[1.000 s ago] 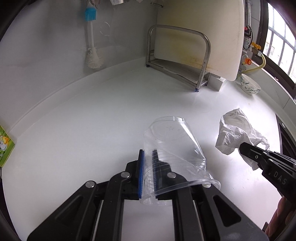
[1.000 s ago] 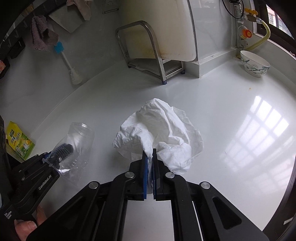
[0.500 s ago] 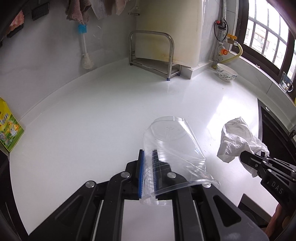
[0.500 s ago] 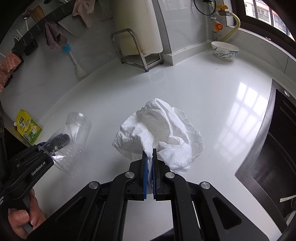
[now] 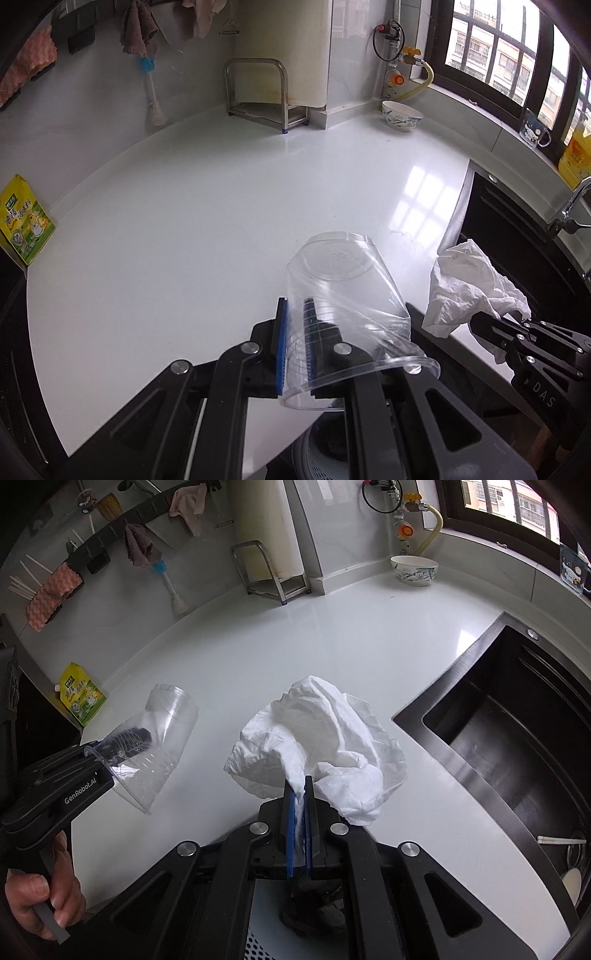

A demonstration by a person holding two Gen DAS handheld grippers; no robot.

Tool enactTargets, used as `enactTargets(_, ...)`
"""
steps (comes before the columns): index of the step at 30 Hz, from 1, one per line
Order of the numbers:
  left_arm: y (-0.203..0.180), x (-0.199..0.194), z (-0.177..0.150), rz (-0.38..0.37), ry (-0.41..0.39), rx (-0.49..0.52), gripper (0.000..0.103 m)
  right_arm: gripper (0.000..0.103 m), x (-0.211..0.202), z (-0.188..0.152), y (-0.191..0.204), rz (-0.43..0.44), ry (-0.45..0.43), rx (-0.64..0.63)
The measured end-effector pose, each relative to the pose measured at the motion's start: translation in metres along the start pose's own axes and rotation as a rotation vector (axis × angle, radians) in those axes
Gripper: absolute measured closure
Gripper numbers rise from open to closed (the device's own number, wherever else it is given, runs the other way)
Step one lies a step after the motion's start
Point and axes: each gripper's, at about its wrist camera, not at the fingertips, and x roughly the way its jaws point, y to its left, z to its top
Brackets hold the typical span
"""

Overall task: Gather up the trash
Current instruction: 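Carry the cup and tissue over the wastebasket with both tools, then open both tools to drop the cup and tissue into the wastebasket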

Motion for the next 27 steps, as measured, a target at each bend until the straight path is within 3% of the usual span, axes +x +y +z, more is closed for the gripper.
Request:
enactTargets(12, -0.047, -0.006, -0.073, -0.024, 0.126, 0.023, 0.094, 0.099, -0.012, -0.086, -0.034, 0.008, 0.153, 0.016)
enactTargets(21, -0.060, 0.008, -0.107, -0.019, 0.227, 0.015, 0.093, 0.099, -0.003, -0.120, -0.040, 0.038, 0.238, 0.028)
enactTargets(24, -0.060, 0.006, -0.113, -0.010, 0.230, 0.006, 0.088, 0.097, -0.004, -0.124, -0.039, 0.043, 0.241, 0.018)
enactTargets(26, -0.062, 0.005, -0.114, 0.004, 0.228, 0.005, 0.073, 0.090, -0.004, -0.126, -0.038, 0.045, 0.245, 0.011)
enactTargets(27, -0.062, 0.004, -0.116, 0.012, 0.225, 0.002, 0.069, 0.082, -0.005, -0.126, -0.038, 0.044, 0.245, 0.006)
